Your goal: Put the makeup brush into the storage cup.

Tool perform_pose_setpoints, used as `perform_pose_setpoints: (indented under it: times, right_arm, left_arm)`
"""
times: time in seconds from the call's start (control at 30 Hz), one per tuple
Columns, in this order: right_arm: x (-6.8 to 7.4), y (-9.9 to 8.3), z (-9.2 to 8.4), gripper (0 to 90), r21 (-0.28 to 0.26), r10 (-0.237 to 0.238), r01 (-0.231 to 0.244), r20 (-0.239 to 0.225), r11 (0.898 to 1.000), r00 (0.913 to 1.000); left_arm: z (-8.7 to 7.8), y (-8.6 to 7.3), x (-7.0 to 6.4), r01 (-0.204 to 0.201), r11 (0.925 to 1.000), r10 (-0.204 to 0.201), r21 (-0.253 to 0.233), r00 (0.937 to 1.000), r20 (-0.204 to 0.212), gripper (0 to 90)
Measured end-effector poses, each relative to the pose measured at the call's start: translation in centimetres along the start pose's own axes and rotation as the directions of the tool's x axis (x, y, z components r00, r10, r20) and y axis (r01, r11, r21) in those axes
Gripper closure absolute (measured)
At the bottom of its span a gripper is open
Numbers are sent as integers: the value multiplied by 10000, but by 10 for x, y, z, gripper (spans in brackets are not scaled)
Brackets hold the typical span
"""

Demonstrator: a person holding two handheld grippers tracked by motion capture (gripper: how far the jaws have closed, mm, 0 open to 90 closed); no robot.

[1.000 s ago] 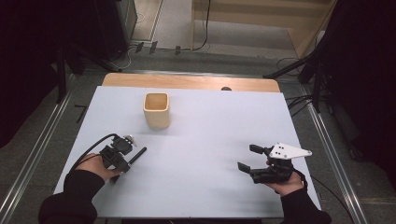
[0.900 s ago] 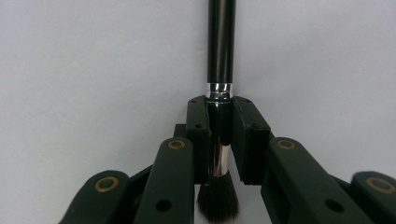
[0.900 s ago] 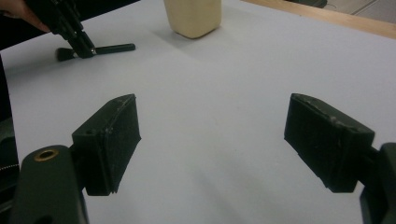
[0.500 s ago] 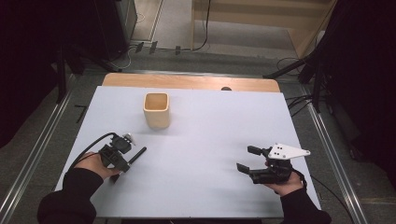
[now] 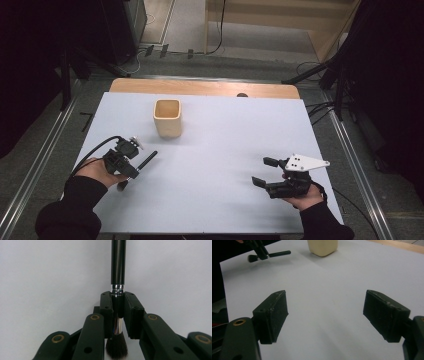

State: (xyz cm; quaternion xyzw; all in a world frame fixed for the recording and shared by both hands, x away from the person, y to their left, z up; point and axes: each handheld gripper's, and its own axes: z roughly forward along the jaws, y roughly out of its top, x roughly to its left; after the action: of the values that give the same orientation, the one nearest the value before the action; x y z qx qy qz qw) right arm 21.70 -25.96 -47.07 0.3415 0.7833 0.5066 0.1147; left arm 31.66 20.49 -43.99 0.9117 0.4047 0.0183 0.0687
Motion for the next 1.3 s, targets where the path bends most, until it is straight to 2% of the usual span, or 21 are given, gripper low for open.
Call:
perform_pose_setpoints:
  times: [0.1,0.2,0.3,0.43,0.47,0.53,0.63,0.73,0.83,0.87,0.9,0.93,0.97,1.0,1.03,1.07,1.1,1.17,1.2,1.27,1.3]
  right_arm:
    - [0,0,0,205,-37,-9,9,-40,10000,10000]
    - [0,0,-1,205,-72,20,-21,-61,10000,10000]
    - [0,1,-1,205,-124,-34,32,-160,9999,9999]
    - [2,1,0,205,-129,-53,49,-295,9999,9996]
    - [2,1,0,205,-124,-71,67,-327,9999,9994]
    - [3,1,1,205,-131,-116,112,-354,9999,9993]
    - [3,2,2,205,-134,-167,161,-476,9998,9987]
    - [4,3,4,205,-196,-192,180,-650,9996,9977]
    - [4,4,4,205,-240,-226,209,-711,9995,9972]
    - [4,4,4,205,-246,-203,185,-729,9995,9971]
    - [3,4,4,205,-252,-154,135,-772,9996,9969]
    - [3,5,4,206,-258,-129,109,-788,9996,9968]
    - [3,5,4,206,-258,-129,109,-788,9996,9968]
    - [2,5,4,206,-257,-54,31,-927,9997,9957]
    - [2,5,4,206,-257,-54,31,-927,9997,9957]
    - [1,6,4,206,-274,-17,-10,-984,9996,9951]
    - [1,6,5,206,-257,-52,27,-987,9997,9951]
    - [2,7,5,206,-267,-103,78,-942,9996,9955]
    - [2,7,5,206,-267,-103,78,-942,9996,9955]
    - [3,8,7,202,-292,-167,140,-950,9995,9953]
    - [3,8,7,199,-280,-146,119,-981,9995,9951]
  left_arm:
    - [-7,1,-1,-31,9992,42,-389,9996,278,790]
    - [-11,2,-2,-142,9966,173,-815,9992,371,790]
    - [-14,4,-3,-158,9922,199,-1233,9993,321,790]
    - [-17,5,-3,-189,9835,329,-1798,9966,755,790]
    - [-17,5,-3,-189,9835,329,-1798,9966,755,790]
    - [-21,5,-5,-278,9727,551,-2303,9920,1132,790]
    - [-22,6,-7,-182,9620,711,-2725,9801,1852,790]
    - [-22,7,-10,-220,9536,895,-3002,9730,2129,790]
    - [-23,7,-15,-311,9396,1152,-3410,9665,2293,790]
    - [-23,7,-15,-311,9396,1152,-3410,9665,2293,790]
    - [-25,7,-19,-393,9272,1394,-3725,9593,2458,790]
    - [-26,7,-20,-434,9211,1481,-3870,9581,2450,790]
    - [-26,7,-20,-434,9211,1481,-3870,9581,2450,790]
    - [-27,7,-23,-486,9089,1679,-4141,9518,2568,790]
    - [-27,7,-23,-486,9089,1679,-4141,9518,2568,789]
    - [-29,6,-25,-512,8936,1857,-4460,9466,2634,790]
    - [-29,5,-27,-444,8877,1861,-4582,9450,2688,790]
    - [-31,4,-29,-642,8712,2102,-4867,9448,2515,790]
    - [-31,4,-29,-642,8712,2102,-4867,9448,2515,790]
    - [-33,2,-32,-859,8447,2383,-5283,9441,2276,790]
    - [-33,1,-33,-954,8356,2487,-5410,9438,2179,791]
